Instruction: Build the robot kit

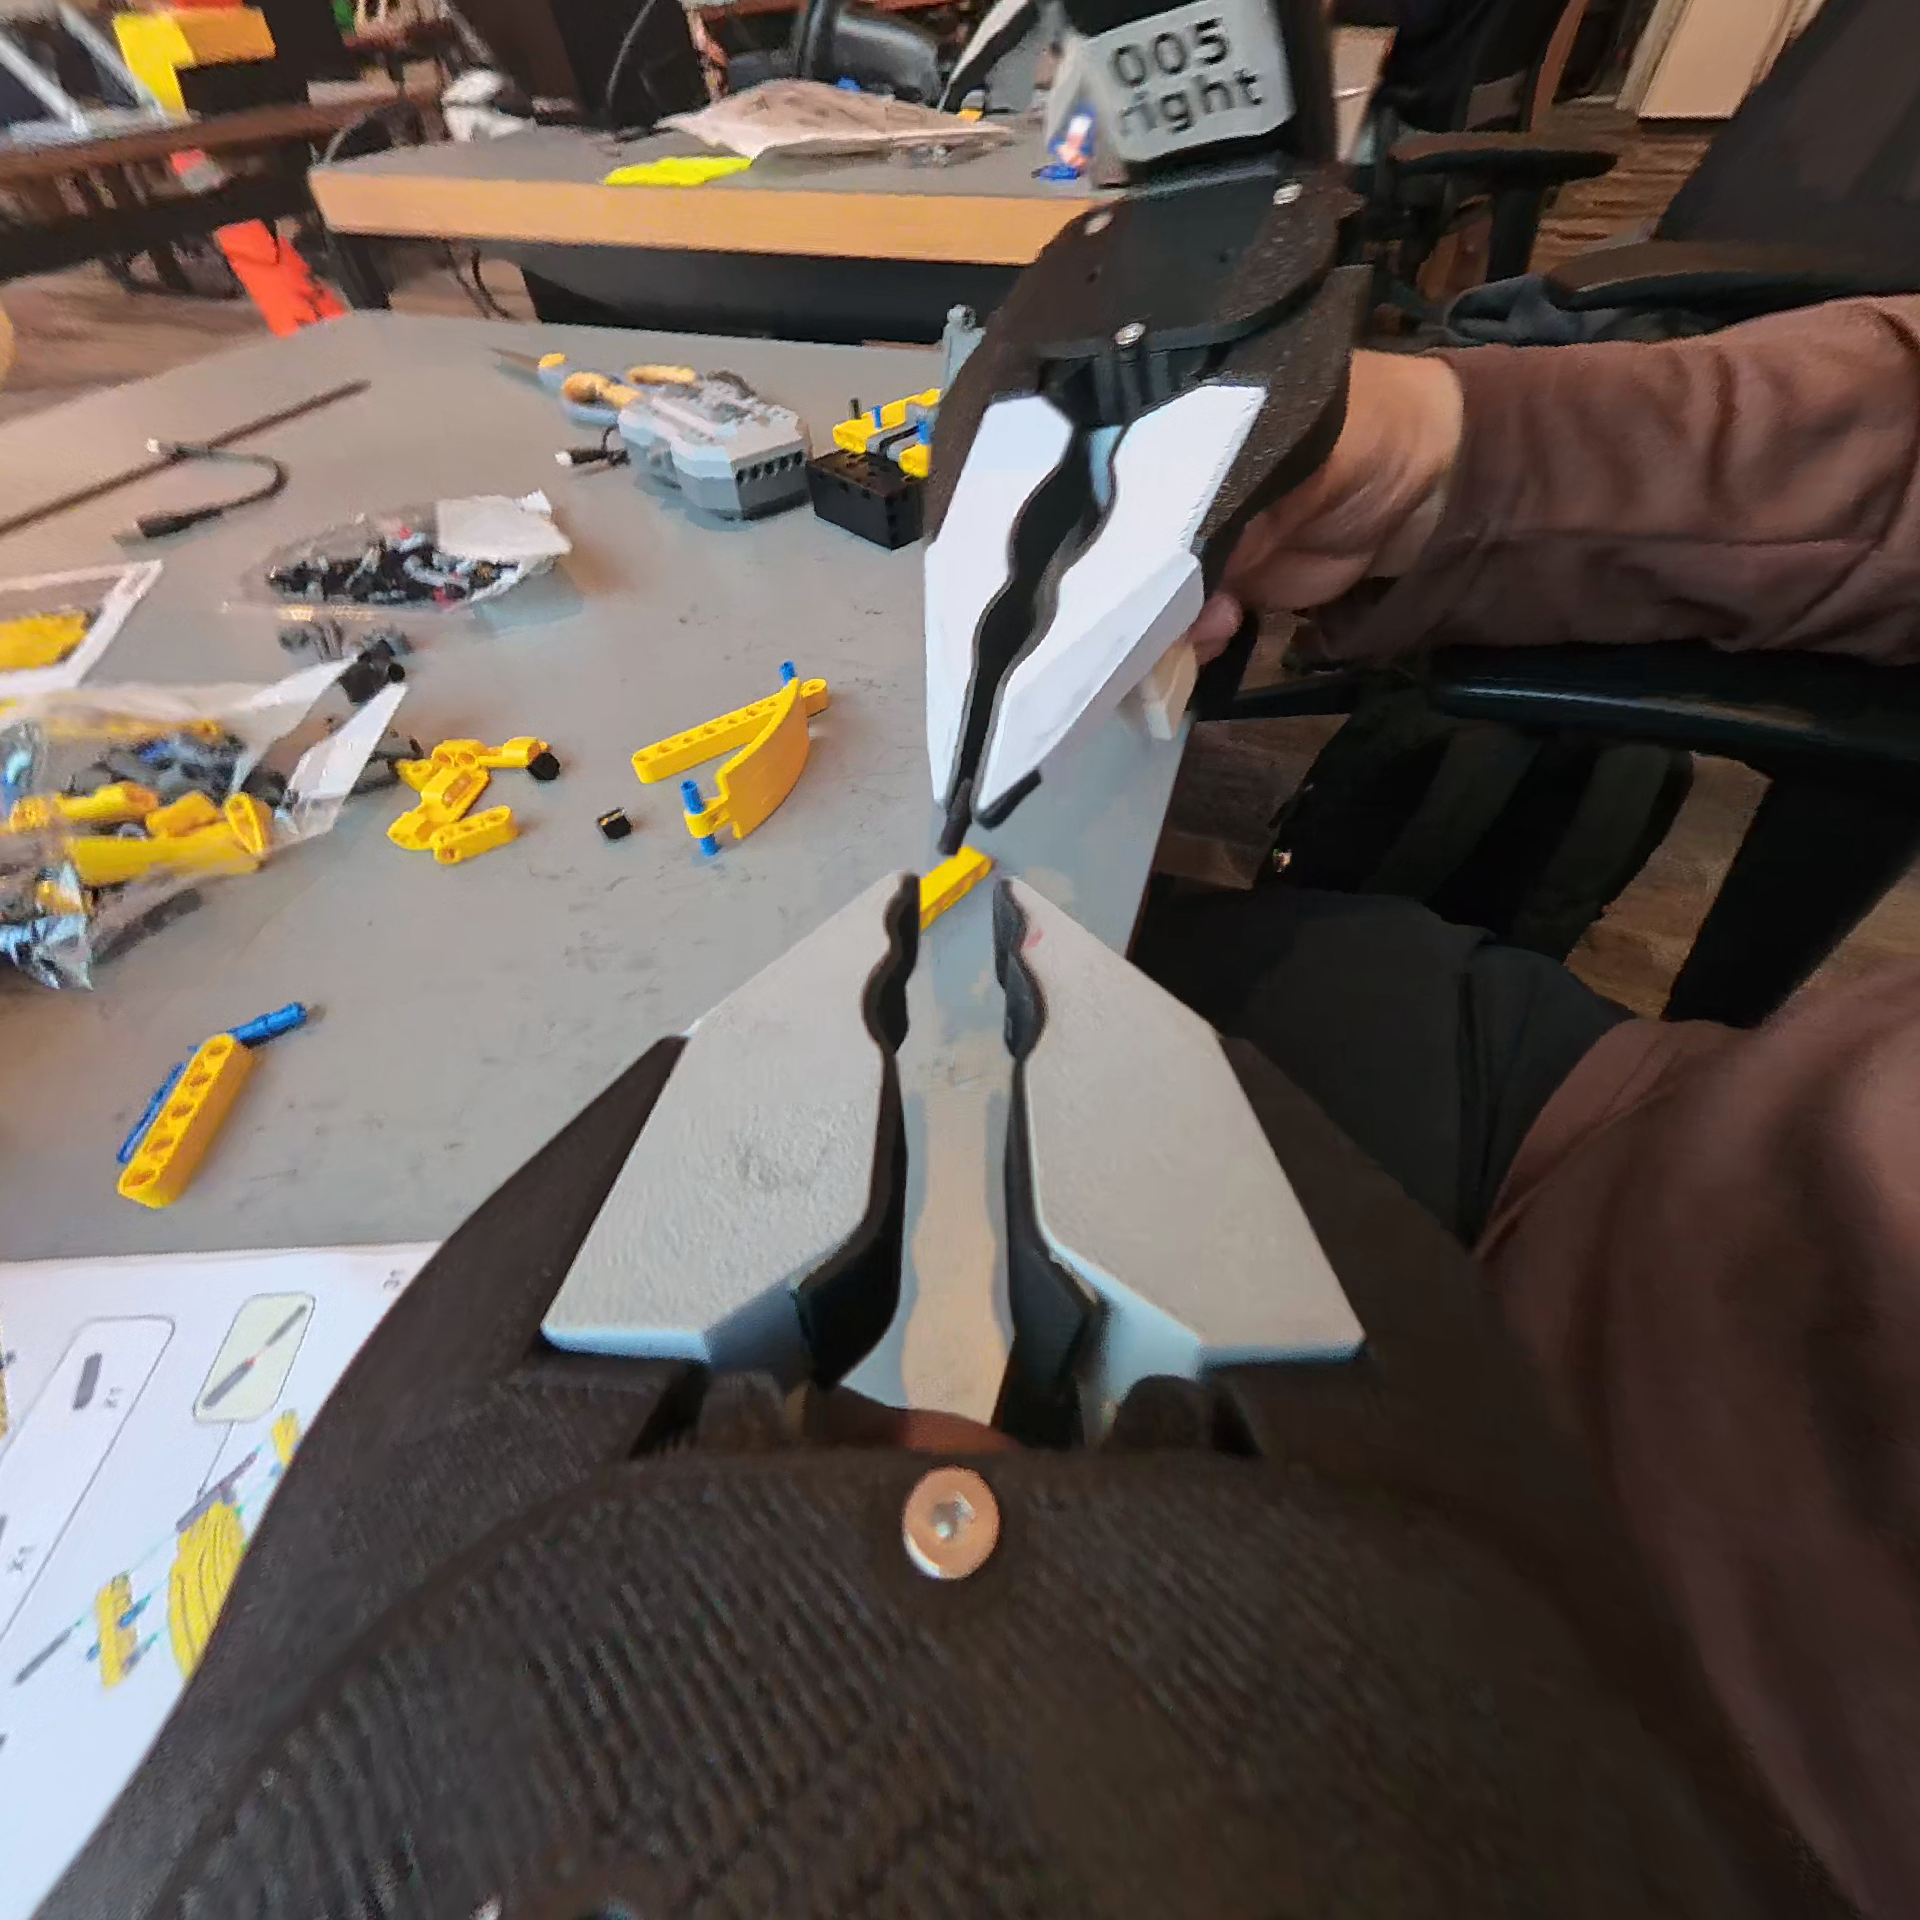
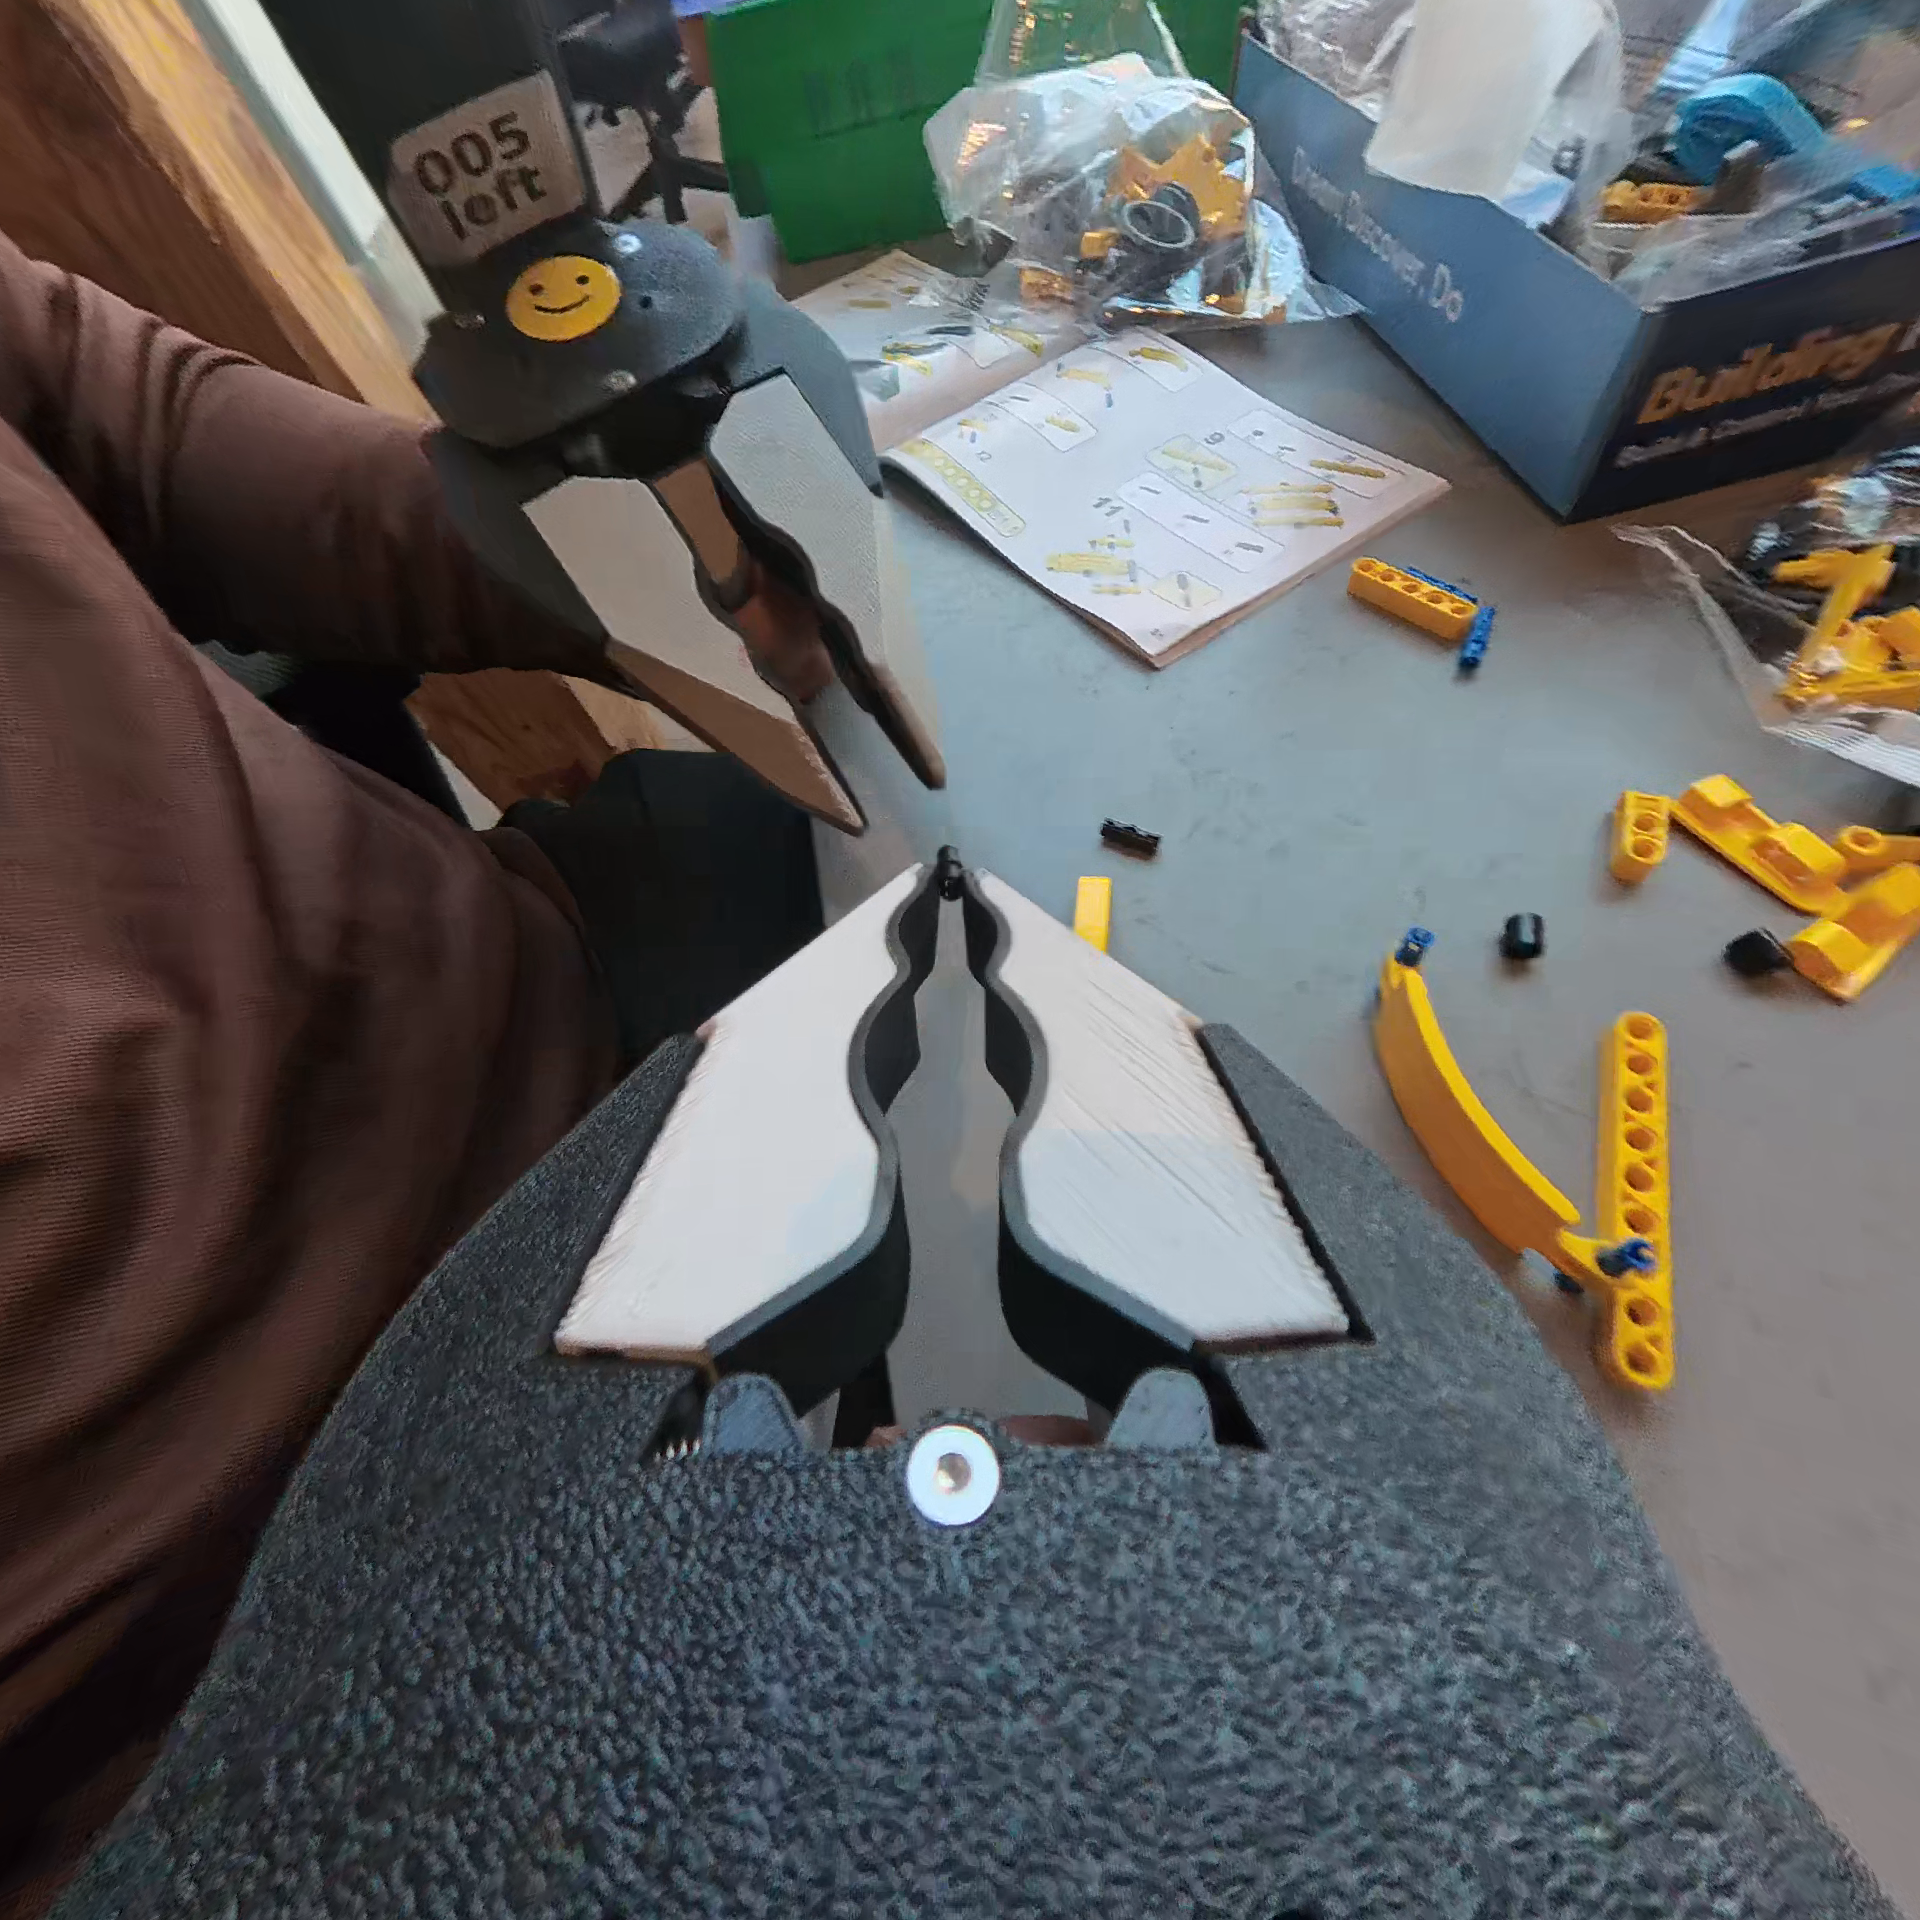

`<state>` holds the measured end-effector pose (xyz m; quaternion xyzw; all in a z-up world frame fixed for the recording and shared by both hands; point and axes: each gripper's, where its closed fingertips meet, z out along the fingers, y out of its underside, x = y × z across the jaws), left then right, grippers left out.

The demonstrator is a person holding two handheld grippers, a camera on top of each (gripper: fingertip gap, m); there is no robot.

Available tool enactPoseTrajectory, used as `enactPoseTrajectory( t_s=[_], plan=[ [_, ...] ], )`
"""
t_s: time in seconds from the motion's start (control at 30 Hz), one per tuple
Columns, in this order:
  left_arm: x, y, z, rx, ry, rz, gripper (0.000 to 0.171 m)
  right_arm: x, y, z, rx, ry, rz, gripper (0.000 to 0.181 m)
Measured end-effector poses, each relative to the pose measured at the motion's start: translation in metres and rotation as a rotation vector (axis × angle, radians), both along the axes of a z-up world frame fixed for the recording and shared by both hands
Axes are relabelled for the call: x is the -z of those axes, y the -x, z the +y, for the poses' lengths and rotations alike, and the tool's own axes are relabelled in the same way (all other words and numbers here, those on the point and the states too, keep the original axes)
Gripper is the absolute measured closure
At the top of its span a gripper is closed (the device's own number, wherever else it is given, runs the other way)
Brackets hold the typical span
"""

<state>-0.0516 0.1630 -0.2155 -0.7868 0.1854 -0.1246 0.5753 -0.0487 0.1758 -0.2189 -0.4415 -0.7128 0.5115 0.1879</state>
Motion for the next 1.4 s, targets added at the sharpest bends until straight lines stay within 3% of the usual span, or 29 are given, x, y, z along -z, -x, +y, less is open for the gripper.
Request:
enactPoseTrajectory(
  t_s=[0.13,0.23,0.37,0.63,0.77,0.87,1.1,1.27,1.4],
  plan=[
    [0.013,0.011,0.007,-0.032,0.157,-0.051,0.147,0.012,-0.002,0.028,0.094,-0.057,-0.048,0.177],
    [0.022,0.007,0.012,0.004,0.245,-0.022,0.145,0.018,-0.006,0.034,0.1,-0.044,-0.091,0.177],
    [0.025,0.025,0.031,-0.047,0.213,0.239,0.146,0.026,-0.01,0.037,0.104,-0.065,-0.138,0.177],
    [0.053,0.024,0.031,0.081,0.41,0.384,0.15,0.027,-0.014,0.039,0.093,-0.049,-0.151,0.178],
    [0.055,0.018,0.03,0.102,0.397,0.385,0.166,0.027,-0.014,0.039,0.09,-0.042,-0.153,0.177],
    [0.054,0.018,0.028,0.115,0.338,0.494,0.167,0.029,-0.013,0.04,0.101,-0.059,-0.166,0.177],
    [0.045,0.021,0.02,0.159,0.038,1.123,0.167,0.037,-0.011,0.042,0.132,-0.192,-0.172,0.177],
    [0.028,0.025,0.025,0.125,-0.223,1.395,0.167,0.025,-0.007,0.03,0.124,-0.227,-0.129,0.177],
    [0.041,0.034,0.022,0.16,-0.229,1.478,0.167,0.024,-0.003,0.024,0.143,-0.228,-0.131,0.177]
  ],
)
